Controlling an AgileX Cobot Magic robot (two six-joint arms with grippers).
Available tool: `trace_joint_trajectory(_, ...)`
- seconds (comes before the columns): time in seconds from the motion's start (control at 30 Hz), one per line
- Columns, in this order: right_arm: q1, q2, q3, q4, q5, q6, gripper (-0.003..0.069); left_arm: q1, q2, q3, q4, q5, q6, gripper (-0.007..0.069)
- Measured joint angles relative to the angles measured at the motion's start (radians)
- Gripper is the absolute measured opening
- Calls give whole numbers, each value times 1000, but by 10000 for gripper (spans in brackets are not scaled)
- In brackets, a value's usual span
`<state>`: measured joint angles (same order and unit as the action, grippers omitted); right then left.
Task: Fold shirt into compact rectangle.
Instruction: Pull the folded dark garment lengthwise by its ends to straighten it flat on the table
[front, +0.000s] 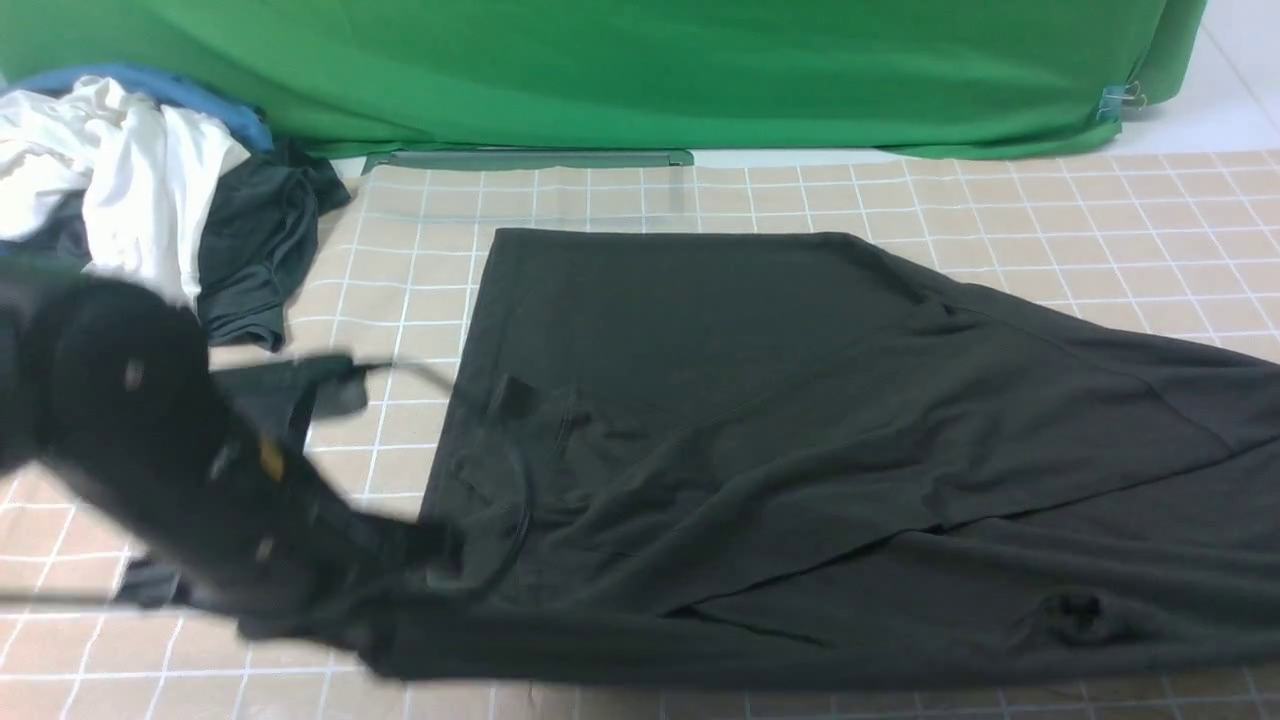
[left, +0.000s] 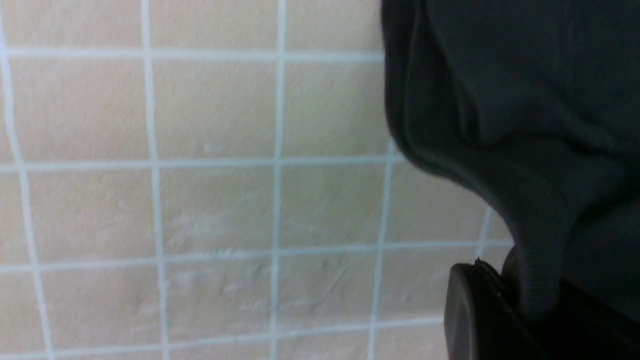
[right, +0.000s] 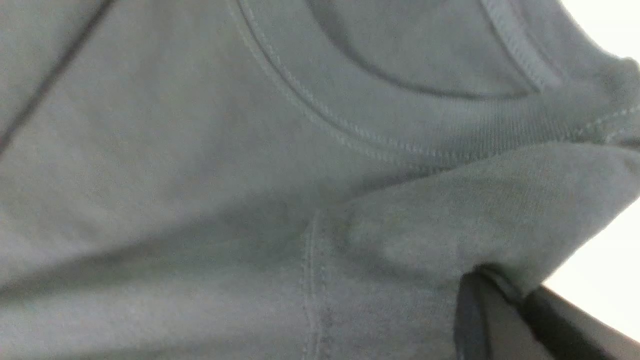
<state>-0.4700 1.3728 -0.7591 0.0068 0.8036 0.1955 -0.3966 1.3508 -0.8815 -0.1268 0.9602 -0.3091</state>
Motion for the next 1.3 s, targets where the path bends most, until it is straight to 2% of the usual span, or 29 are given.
trace_joint_trajectory(0.3,0,104,-176,-7,-23,24,38,99,232,-322,-65,-73,41,31)
trace_joint_trajectory(0.57,6,234,-302,1,-30,30,38,114,441,-561,-78,-66,63,31)
trace_joint_trajectory(0.77,49,329,-432,5,-50,34,38,165,571,-744,-129,-56,93,31)
trace_joint_trajectory(0.97,110,409,-520,2,-112,55,38,193,665,-835,-136,-83,109,31)
trace_joint_trajectory(1.3,154,538,-532,-7,-290,60,38,210,779,-842,-141,-281,113,31)
